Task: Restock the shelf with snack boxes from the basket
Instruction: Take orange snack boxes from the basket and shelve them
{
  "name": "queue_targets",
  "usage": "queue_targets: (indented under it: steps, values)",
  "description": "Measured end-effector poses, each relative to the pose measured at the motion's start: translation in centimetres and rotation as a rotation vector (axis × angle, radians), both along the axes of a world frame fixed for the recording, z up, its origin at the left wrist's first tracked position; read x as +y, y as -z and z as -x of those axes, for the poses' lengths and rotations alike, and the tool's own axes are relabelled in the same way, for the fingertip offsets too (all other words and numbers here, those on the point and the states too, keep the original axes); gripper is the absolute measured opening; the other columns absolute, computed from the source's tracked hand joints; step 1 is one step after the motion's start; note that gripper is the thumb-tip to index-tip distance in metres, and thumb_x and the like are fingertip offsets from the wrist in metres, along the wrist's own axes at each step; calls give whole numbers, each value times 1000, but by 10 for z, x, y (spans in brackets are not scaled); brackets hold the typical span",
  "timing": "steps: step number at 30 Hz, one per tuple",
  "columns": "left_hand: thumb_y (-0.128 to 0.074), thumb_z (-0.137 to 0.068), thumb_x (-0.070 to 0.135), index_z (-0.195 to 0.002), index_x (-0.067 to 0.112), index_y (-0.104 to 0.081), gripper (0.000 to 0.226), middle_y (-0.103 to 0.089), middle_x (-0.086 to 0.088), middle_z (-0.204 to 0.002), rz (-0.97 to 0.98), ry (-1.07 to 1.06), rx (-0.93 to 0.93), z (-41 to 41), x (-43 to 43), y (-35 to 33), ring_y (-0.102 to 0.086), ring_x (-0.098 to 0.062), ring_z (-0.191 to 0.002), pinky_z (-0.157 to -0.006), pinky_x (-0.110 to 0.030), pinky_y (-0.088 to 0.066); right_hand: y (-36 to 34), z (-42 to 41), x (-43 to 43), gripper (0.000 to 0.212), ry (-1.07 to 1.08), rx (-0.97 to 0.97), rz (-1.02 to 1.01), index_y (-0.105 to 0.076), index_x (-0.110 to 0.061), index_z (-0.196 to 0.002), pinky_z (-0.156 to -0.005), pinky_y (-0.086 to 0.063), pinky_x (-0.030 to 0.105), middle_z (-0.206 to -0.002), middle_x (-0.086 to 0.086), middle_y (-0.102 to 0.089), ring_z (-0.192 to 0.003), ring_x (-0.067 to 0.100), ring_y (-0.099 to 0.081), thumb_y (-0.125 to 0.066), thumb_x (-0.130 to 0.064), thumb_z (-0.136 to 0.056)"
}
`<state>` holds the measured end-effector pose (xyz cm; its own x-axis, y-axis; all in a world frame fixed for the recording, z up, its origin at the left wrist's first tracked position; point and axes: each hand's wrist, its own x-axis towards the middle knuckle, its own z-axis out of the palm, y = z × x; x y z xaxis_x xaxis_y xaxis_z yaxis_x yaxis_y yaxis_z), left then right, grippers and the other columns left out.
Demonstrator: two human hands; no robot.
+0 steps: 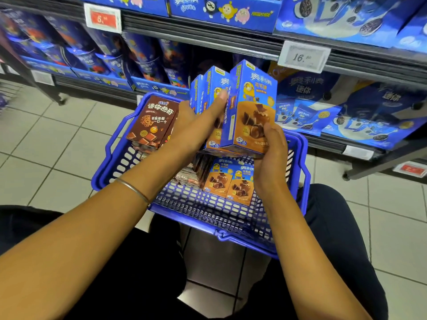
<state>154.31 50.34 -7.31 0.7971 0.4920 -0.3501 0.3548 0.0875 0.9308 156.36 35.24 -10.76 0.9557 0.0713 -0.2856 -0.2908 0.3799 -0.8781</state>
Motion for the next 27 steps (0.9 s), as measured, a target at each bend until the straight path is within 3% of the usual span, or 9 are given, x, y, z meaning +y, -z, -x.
queue_targets:
  steps: [2,7,12,15,17,18,21,24,27]
  values:
    - [-73,-73,79,-133,17,-65,87,-80,3,-115,-3,18,-15,0,-1,3,-80,-16,-97,-94,-46,-64,2,2,1,12,-54,-17,-34,-61,-17,-104,-102,-45,61,-100,3,-69,-100,26,-64,-55,-26,-99]
    - [-49,-100,75,-138,15,-65,73,-81,-2,-115,-8,54,-33,-1,-6,6,-81,-14,-95,-78,-31,-66,-6,5,4,23,-153,-14,-115,-56,-16,-127,-108,-41,67,-123,9,-66,-121,38,-62,-46,-17,-106]
    - [-33,-104,74,-130,24,-73,70,-81,-4,-117,181,70,-27,4,-11,4,-80,-22,-104,-94,-44,-64,-27,4,1,32,-254,-30,79,-56,-15,-131,-106,-46,63,-123,9,-70,-117,31,-67,-52,-33,-105]
    - [-20,-106,73,-120,27,-76,74,-81,-6,-118,379,72,-91,10,-11,-1,-79,-26,-109,-90,-43,-65,-35,-3,-6,51,-324,-81,108,-62,-25,-132,-99,-54,48,-121,5,-73,-110,22,-70,-41,-58,-100]
    - [-15,-107,73,-119,26,-81,81,-81,-6,-118,478,92,-131,12,-8,0,-79,-26,-108,-84,-40,-66,-30,-10,-13,56,-260,-65,77,-61,-29,-136,-78,-54,28,-120,2,-73,-100,14,-69,-33,-63,-101]
    - [-15,-108,71,-112,27,-85,83,-82,-5,-116,505,91,-141,13,-7,1,-80,-25,-106,-81,-38,-66,-22,-13,-16,55,-194,-28,80,-62,-29,-134,-75,-52,26,-122,3,-72,-102,14,-68,-33,-62,-102]
    - [-19,-109,72,-96,33,-88,80,-84,-1,-106,530,69,-154,13,-2,10,-82,-23,-97,-73,-37,-66,21,-23,-18,46,-53,143,258,-63,-16,-130,-85,-49,37,-123,12,-69,-117,27,-64,-46,-50,-104]
    - [-23,-108,72,-94,32,-89,78,-84,0,-106,610,66,-164,15,2,19,-82,-24,-99,-75,-40,-66,88,-28,-14,49,-107,379,500,-51,0,-136,-98,-47,44,-128,19,-61,-106,33,-60,-59,-34,-101]
    - [-23,-108,70,-94,34,-88,76,-84,2,-104,621,68,-173,19,1,21,-82,-22,-97,-75,-38,-67,140,-16,-13,63,-237,587,692,-40,-1,-146,-91,-47,45,-137,16,-54,-107,34,-56,-62,-34,-97]
